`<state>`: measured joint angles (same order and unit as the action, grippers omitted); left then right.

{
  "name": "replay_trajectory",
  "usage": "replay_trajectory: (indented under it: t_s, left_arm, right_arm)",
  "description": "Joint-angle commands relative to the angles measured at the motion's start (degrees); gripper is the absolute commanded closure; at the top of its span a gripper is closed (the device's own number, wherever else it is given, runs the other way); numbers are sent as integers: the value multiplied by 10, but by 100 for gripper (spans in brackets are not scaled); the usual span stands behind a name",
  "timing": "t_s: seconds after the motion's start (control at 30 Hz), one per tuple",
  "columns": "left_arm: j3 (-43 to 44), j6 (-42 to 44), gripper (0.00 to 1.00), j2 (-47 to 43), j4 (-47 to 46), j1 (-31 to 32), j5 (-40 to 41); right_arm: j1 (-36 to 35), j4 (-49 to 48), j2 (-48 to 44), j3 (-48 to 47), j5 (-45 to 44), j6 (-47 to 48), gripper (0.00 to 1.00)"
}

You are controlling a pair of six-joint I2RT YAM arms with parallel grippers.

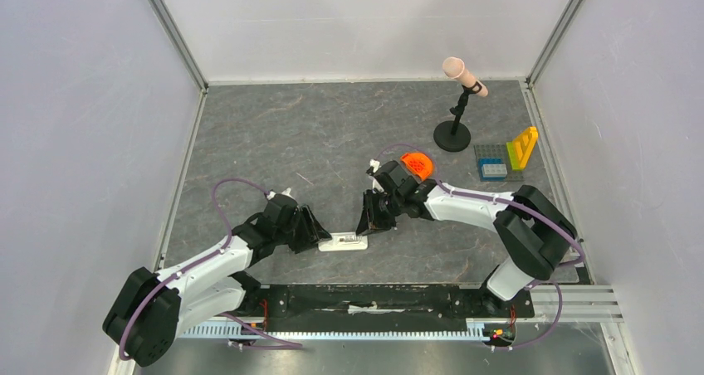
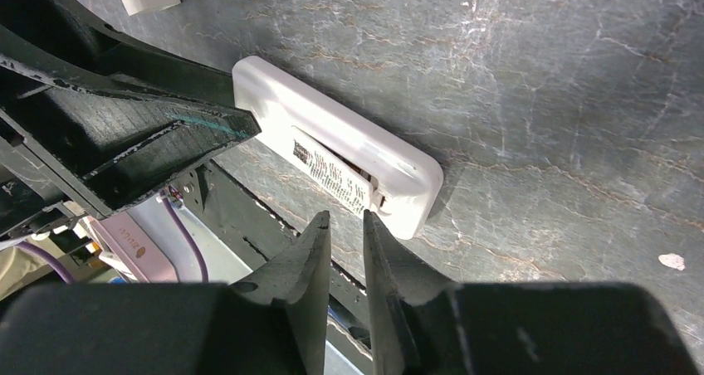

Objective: Load the batteries into the remote control
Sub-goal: Load the battery cover into the remote control.

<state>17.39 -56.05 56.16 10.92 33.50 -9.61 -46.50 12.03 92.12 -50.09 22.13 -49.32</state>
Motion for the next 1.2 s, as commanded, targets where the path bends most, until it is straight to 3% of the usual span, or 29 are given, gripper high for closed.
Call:
replay_trajectory:
  t_s: [0.0,0.67,1.0,1.17]
  left_arm:
    - [-11,22,44,10,14,2,13]
    - [-13,21,44,11,13,2,13]
    - [-14,21,44,11,12,2,12]
    - [-5,25,44,2,23,2,15]
  right_arm:
    - [-1,-10,11,-23,-5,9,78]
    - [-22,-30,38,7,-14,7,87]
    - [-28,-35,45,21,-56,-1,88]
    - [-29,-53,4,12,-52,6,84]
